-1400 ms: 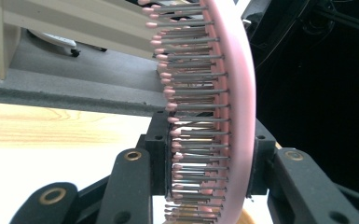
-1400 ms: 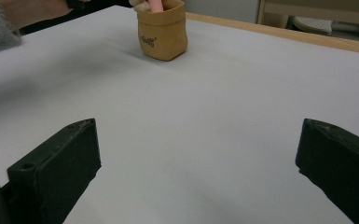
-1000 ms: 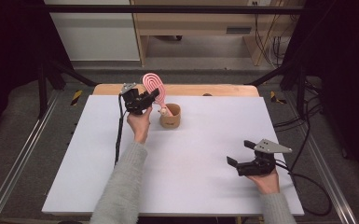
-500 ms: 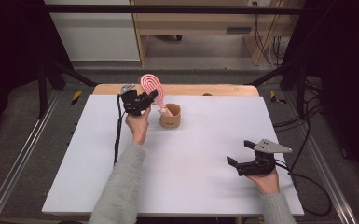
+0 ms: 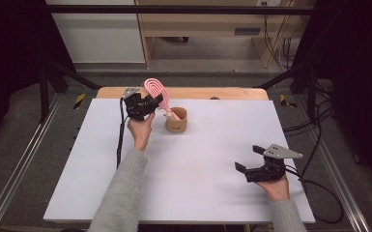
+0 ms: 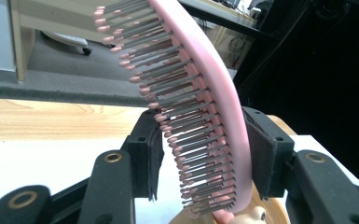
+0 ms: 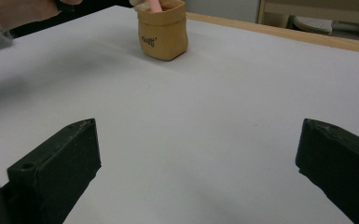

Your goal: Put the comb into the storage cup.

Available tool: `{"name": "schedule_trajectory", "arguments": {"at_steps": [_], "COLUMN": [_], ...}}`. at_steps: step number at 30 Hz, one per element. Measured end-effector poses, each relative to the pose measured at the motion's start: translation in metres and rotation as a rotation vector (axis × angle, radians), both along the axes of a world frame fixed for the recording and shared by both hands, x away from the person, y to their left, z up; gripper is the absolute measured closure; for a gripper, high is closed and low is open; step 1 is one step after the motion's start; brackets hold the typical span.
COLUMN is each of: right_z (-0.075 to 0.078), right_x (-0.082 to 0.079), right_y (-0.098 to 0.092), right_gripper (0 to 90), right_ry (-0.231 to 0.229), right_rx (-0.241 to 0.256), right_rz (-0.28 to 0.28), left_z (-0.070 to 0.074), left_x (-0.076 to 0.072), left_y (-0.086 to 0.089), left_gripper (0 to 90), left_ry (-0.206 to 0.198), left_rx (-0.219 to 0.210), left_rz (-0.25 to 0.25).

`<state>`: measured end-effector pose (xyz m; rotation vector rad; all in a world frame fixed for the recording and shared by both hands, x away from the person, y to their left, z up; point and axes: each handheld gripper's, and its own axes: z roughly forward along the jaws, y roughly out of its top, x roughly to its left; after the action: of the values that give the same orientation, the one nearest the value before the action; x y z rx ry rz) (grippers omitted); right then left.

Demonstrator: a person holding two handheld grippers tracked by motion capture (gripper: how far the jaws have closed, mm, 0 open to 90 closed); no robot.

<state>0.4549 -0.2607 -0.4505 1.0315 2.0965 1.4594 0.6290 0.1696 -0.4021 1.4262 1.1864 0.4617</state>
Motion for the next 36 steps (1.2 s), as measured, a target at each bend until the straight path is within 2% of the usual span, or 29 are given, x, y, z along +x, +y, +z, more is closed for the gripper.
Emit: {"name": "schedule_trajectory", "arguments": {"at_steps": [8,12,14,20,25,31,36], "right_z": [0.000,0.000,0.000,0.001,0.000,0.000,0.000], "right_x": [0.000,0.000,0.000,0.000,0.000,0.000,0.000], "right_y": [0.000,0.000,0.000,0.000,0.000,0.000,0.000], "right_gripper": [0.3,0.2,0.3,0.2,0.2,0.2,0.2], "right_ry": [0.000,0.000,-0.001,-0.002,0.000,0.001,0.002], "right_rx": [0.001,0.002,0.002,0.004,0.002,0.003,0.001], "right_rz": [0.000,0.000,0.000,0.000,0.000,0.000,0.000], "left_z": [-0.001,0.001,0.001,0.004,0.005,0.007,0.009], "left_x": [-0.002,-0.006,-0.007,-0.013,-0.019,-0.026,-0.035], "left_y": [0.004,0.005,0.006,0.006,0.007,0.008,0.011], "left_gripper": [44.0,39.2,36.3,26.5,16.9,7.3,2.9], "left_ry": [0.019,0.000,0.002,-0.008,-0.012,-0.002,-0.014], "left_rx": [0.021,0.037,0.035,0.083,0.093,0.152,0.151], "left_rz": [-0.033,-0.029,-0.044,-0.033,-0.045,-0.065,-0.086]}}
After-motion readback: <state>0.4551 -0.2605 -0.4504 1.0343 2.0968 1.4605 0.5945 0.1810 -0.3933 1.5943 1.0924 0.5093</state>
